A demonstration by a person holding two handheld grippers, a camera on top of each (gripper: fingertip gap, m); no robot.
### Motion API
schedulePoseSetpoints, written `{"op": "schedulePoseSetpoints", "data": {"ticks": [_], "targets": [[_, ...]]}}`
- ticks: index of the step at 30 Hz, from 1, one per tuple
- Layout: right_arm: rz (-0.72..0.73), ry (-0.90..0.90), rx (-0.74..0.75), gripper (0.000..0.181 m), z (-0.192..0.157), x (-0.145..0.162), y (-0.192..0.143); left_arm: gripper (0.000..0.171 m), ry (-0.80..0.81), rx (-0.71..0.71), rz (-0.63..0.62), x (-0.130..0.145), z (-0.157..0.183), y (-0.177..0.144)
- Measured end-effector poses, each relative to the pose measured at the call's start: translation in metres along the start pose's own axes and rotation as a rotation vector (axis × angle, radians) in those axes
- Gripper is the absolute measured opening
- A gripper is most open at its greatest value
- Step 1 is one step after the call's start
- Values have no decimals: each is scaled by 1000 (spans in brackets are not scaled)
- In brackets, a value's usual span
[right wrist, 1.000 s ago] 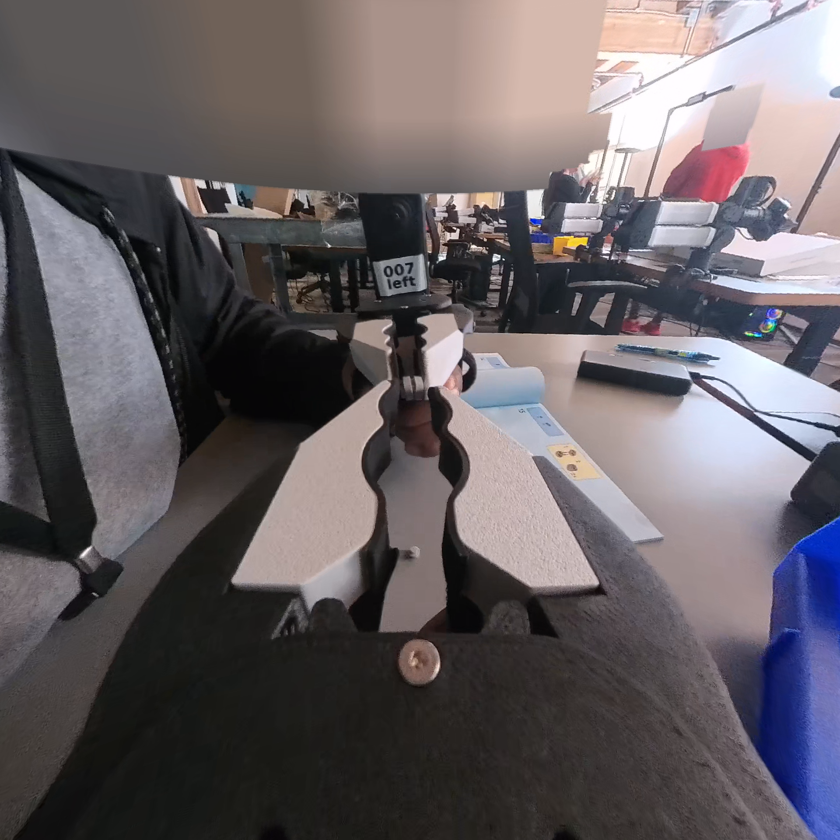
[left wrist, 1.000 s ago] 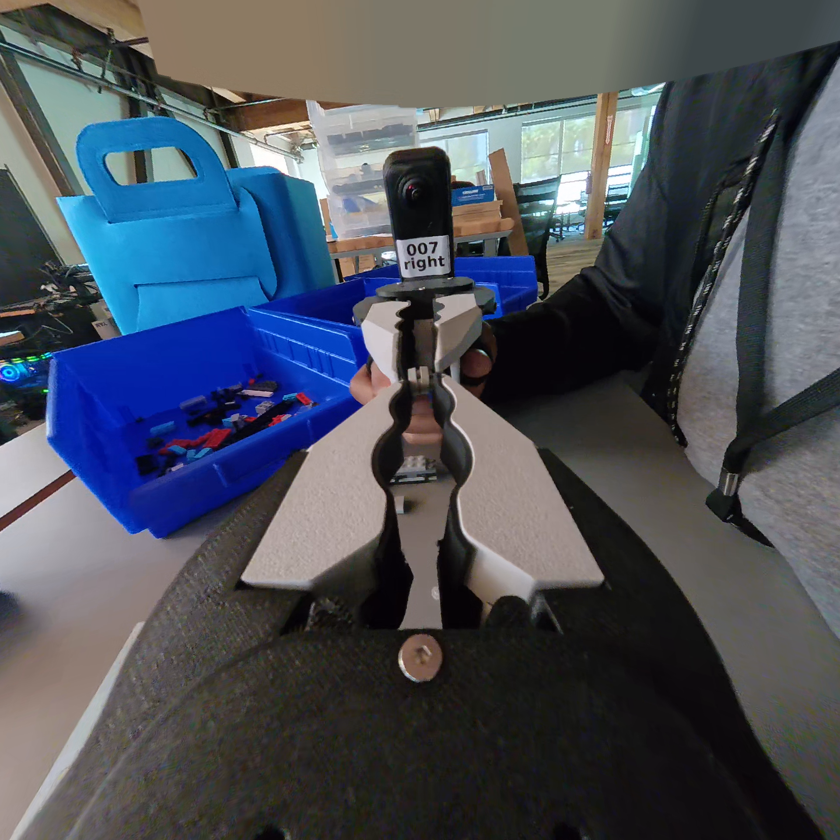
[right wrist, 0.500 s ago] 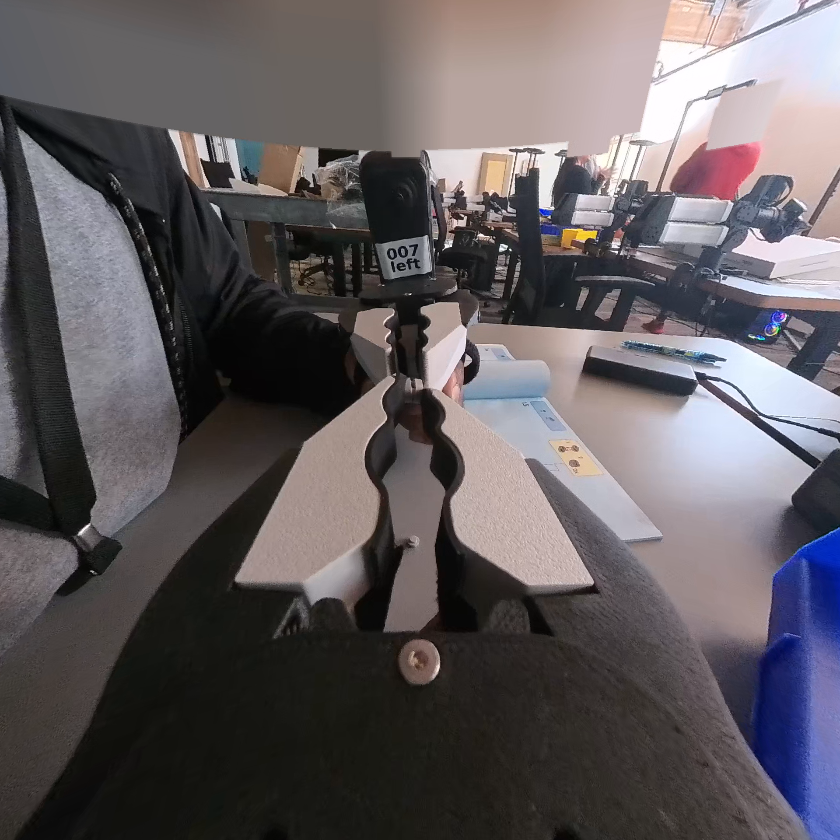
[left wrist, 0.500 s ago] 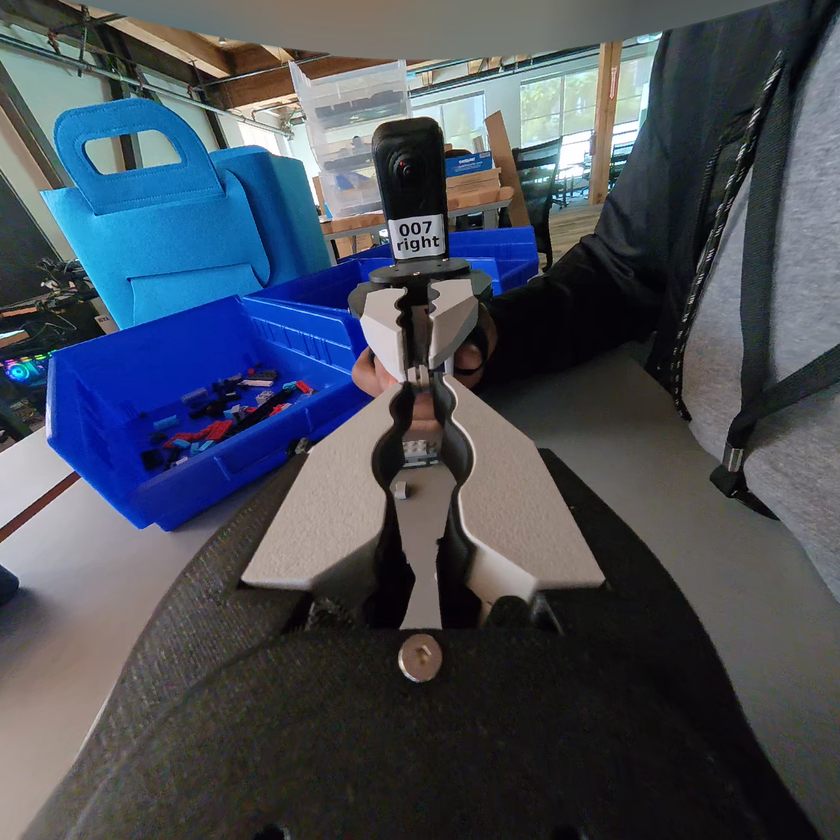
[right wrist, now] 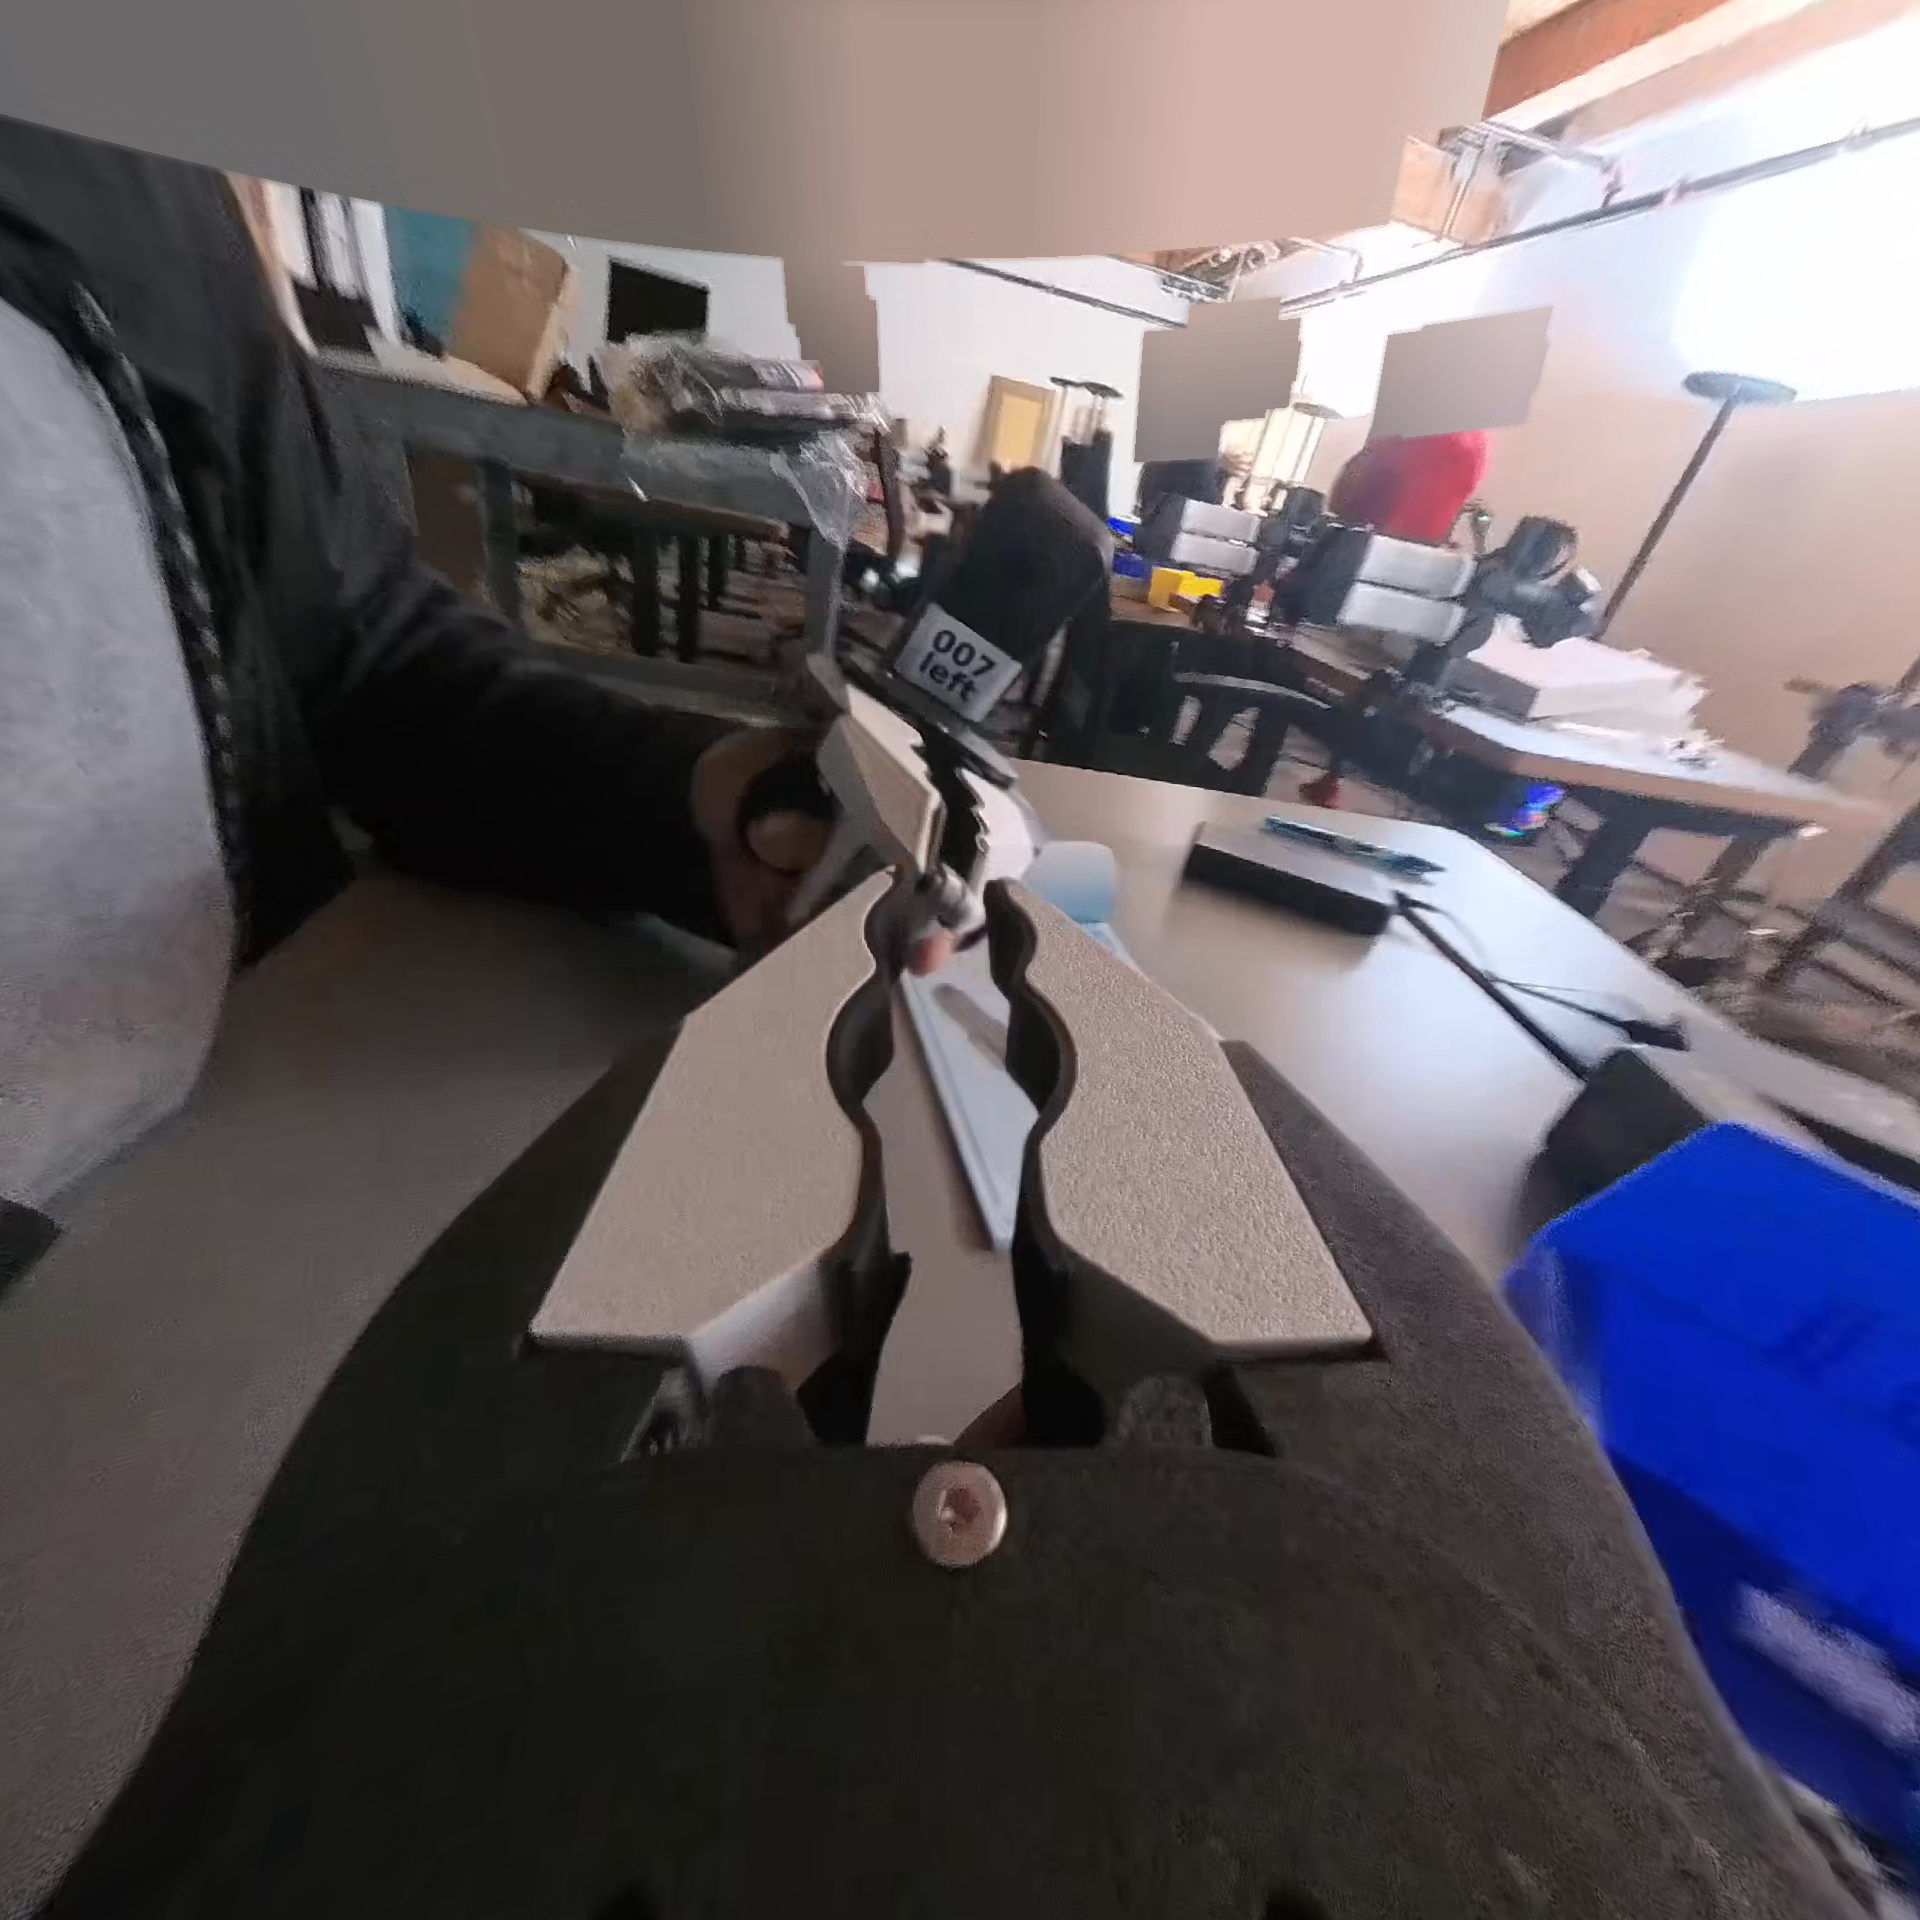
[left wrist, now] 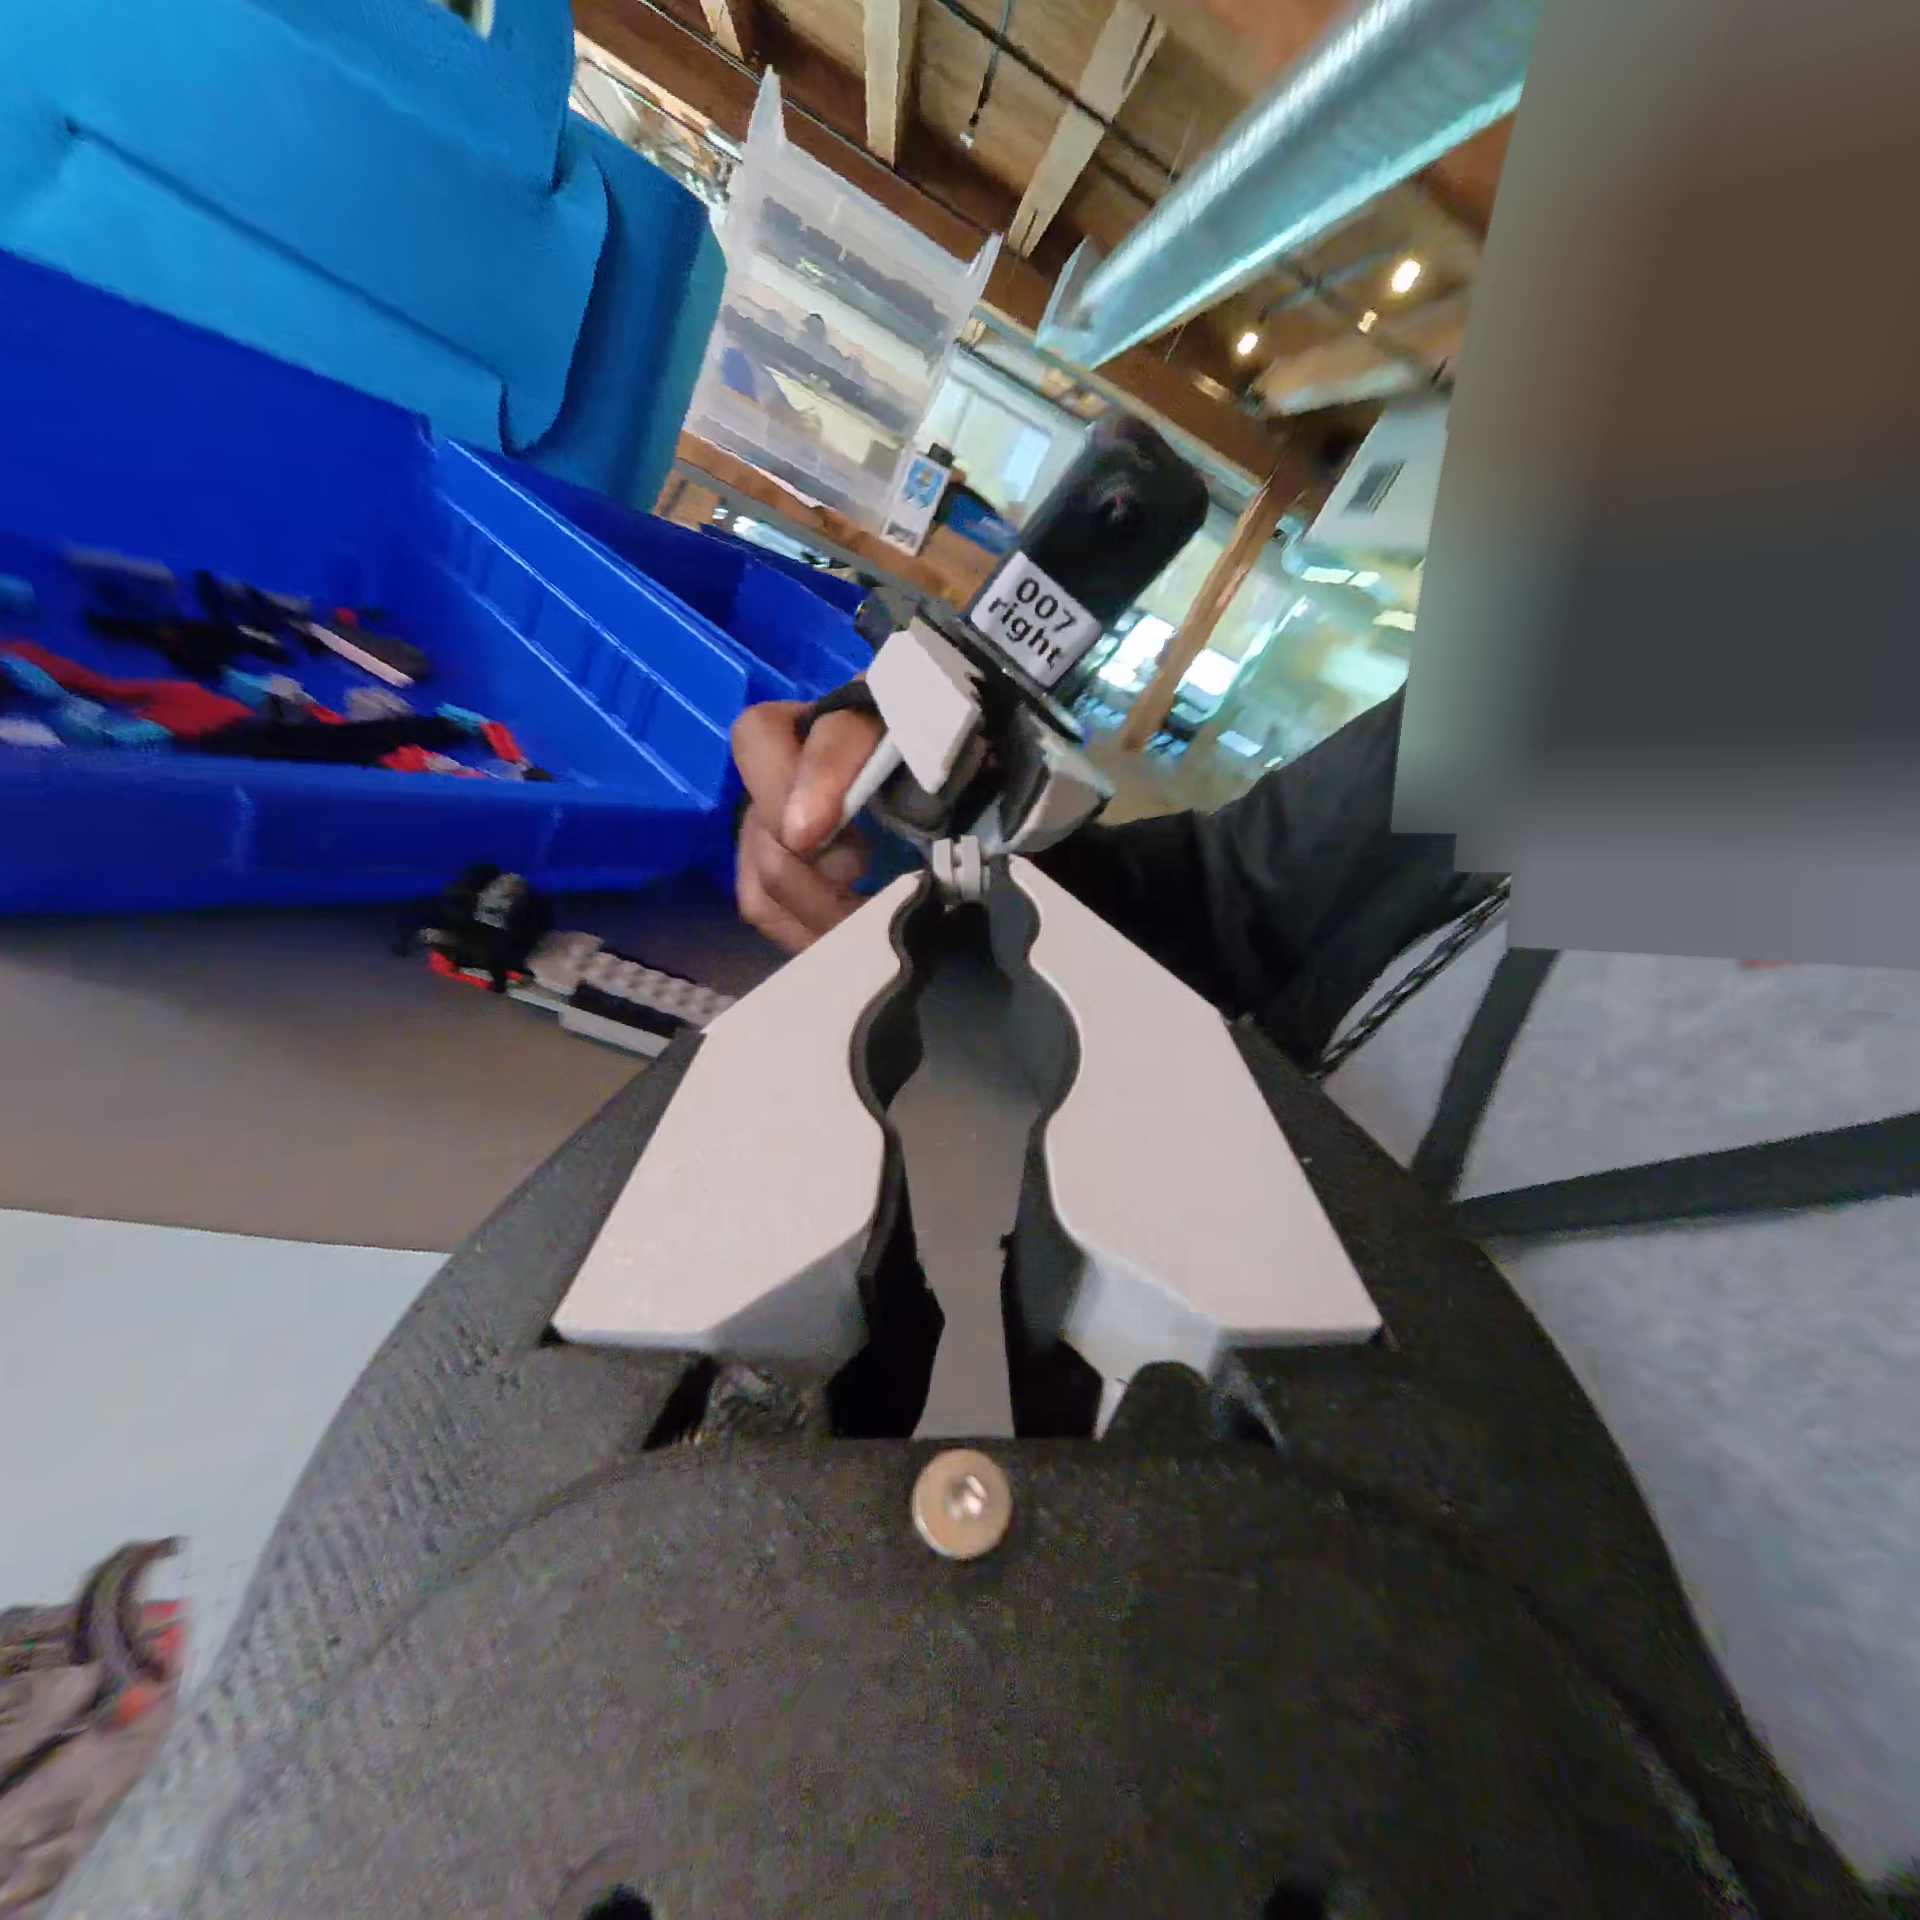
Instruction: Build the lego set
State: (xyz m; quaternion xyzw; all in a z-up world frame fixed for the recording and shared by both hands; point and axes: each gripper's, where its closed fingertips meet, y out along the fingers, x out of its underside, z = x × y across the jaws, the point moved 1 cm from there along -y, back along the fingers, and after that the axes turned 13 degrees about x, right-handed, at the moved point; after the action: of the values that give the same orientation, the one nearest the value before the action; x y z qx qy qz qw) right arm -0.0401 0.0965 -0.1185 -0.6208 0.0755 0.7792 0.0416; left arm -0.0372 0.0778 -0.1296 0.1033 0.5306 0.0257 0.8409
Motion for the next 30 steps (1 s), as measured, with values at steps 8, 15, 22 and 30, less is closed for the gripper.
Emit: {"op": "schedulePoseSetpoints", "data": {"ticks": [8,15,22,30], "targets": [[-70,-283,48,16,-9,4,6,9,-308,132,106,1,8,5],[-84,-193,75,9,-7,-2,11,13,-287,128,122,-6,11,4],[-68,298,105,9,9,-11,20,26,55,-33,150,-29,5,-12],[-14,533,81,10,12,-20,21,9,257,-92,176,-36,9,-13]]}}
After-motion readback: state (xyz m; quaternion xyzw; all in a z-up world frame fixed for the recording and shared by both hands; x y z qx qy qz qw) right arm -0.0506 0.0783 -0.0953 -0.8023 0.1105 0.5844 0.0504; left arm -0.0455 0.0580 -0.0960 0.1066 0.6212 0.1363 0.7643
